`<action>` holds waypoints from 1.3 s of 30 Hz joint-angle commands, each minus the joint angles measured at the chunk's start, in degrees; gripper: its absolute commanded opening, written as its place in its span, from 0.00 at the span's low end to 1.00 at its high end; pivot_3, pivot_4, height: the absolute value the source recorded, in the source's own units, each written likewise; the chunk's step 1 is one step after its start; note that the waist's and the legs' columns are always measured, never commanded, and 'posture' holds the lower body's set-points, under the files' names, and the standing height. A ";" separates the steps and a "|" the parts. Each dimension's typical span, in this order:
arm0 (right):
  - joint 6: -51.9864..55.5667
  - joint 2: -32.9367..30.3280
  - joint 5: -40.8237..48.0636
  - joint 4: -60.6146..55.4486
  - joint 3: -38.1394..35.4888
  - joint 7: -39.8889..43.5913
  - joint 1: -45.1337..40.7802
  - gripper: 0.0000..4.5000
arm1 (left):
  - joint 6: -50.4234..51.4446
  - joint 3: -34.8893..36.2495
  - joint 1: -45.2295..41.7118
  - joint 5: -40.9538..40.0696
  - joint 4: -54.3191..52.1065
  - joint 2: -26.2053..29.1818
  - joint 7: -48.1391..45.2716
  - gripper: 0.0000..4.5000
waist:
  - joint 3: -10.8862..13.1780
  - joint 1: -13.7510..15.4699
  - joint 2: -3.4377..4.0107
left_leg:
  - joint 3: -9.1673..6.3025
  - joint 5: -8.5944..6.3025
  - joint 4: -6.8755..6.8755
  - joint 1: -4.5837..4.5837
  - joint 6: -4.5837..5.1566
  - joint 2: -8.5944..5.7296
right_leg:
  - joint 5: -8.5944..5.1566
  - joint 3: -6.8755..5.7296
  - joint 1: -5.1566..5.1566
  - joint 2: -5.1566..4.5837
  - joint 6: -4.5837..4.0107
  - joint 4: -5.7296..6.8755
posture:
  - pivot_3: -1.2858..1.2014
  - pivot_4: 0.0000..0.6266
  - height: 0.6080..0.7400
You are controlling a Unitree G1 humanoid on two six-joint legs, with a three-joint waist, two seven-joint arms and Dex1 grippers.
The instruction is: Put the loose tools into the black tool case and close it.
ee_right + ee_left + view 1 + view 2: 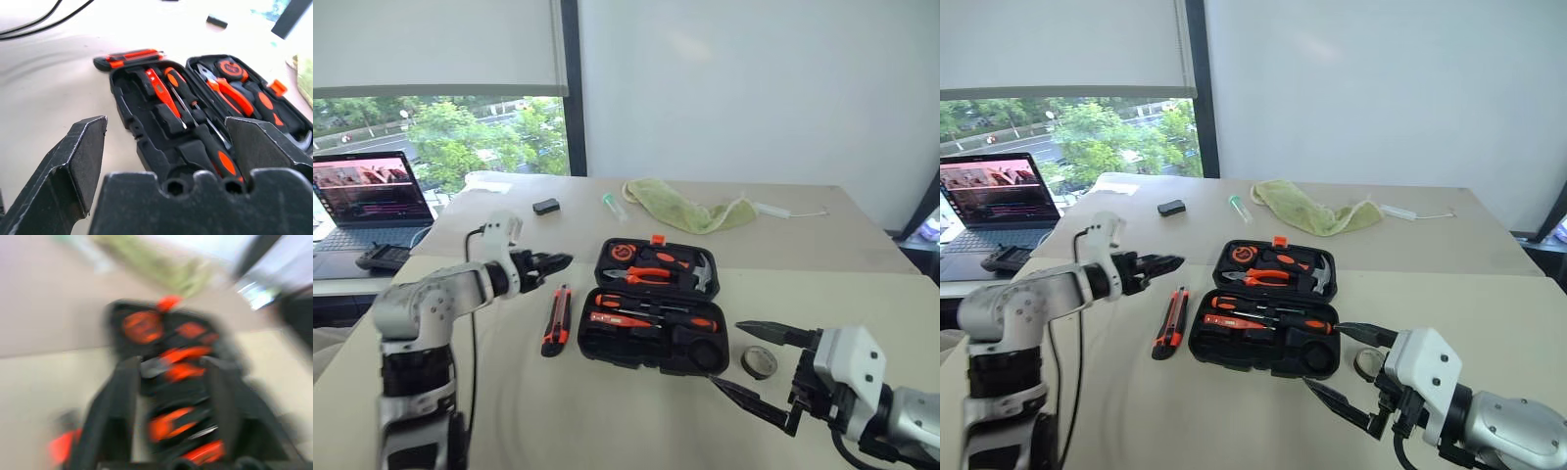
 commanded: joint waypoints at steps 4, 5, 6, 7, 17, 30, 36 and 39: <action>-1.79 0.22 0.19 1.09 1.50 2.21 -2.95 1.00 | 10.73 -3.75 2.22 2.02 -8.68 -0.40 6.80 0.99 | 0.03 0.60 0.03 | -0.04 -0.01 0.00 -0.01 0.00 0.00 | 0.01 -0.06 0.00 -0.05 -0.02 0.02 | 0.52 0.24 1.00; -1.78 0.13 0.30 1.32 1.71 2.61 -3.23 1.00 | 12.59 -4.56 2.37 2.05 -9.64 -1.18 7.55 0.99 | 0.03 0.76 0.03 | -0.04 0.00 0.01 -0.02 0.00 0.00 | 0.02 -0.06 0.00 -0.05 -0.02 0.02 | 0.52 0.24 1.00; -1.77 0.10 0.27 1.43 1.77 2.85 -3.36 1.00 | 14.96 -4.27 2.34 2.32 -10.01 -3.06 8.64 0.99 | 0.04 0.88 0.02 | -0.05 0.00 0.01 -0.02 0.00 0.00 | 0.04 -0.06 0.01 -0.04 -0.03 0.00 | 0.52 0.24 1.00; -1.81 -0.01 0.15 1.60 1.56 3.18 -3.45 1.00 | 16.75 -5.96 2.93 3.26 -10.34 -3.82 9.98 0.99 | 0.04 0.95 0.02 | -0.04 -0.01 0.02 -0.03 0.01 -0.01 | 0.04 -0.06 0.02 -0.05 -0.02 0.00 | 0.52 0.24 1.00; -0.91 -0.13 0.30 -0.38 -1.75 3.40 -1.09 1.00 | 13.95 -11.50 8.74 11.32 -7.73 -9.04 17.55 0.94 | -0.03 0.81 0.13 | -0.05 0.02 -0.02 0.14 -0.04 0.03 | 0.05 0.01 0.11 -0.07 -0.13 0.05 | 0.52 0.24 1.00; -1.18 1.01 -1.23 -1.23 -1.38 1.07 0.01 1.00 | -8.27 -2.06 2.68 -0.46 -4.14 -4.44 -5.47 0.38 | 0.07 1.58 -0.02 | -0.05 0.12 0.00 -0.09 -0.06 0.05 | 0.00 -0.15 -0.12 -0.54 -0.39 0.07 | 0.52 0.24 1.00; -1.17 1.86 -1.95 -1.46 -2.10 0.33 0.93 1.00 | -21.24 -22.40 -6.41 0.19 0.77 9.93 -40.17 0.38 | -0.05 1.41 0.27 | 0.11 0.23 0.04 -0.10 -0.27 -0.09 | 0.00 -0.17 0.04 -0.03 -0.37 -0.22 | 0.52 0.24 1.00; -0.87 2.39 -1.97 -2.53 -3.33 -0.14 2.32 1.00 | -36.81 -32.61 -10.09 9.35 7.29 9.41 -49.02 0.38 | 0.05 1.31 0.33 | 0.30 0.15 0.03 -0.06 -0.13 -0.23 | -0.09 0.02 0.04 -0.04 -0.28 -0.23 | 0.52 0.24 1.00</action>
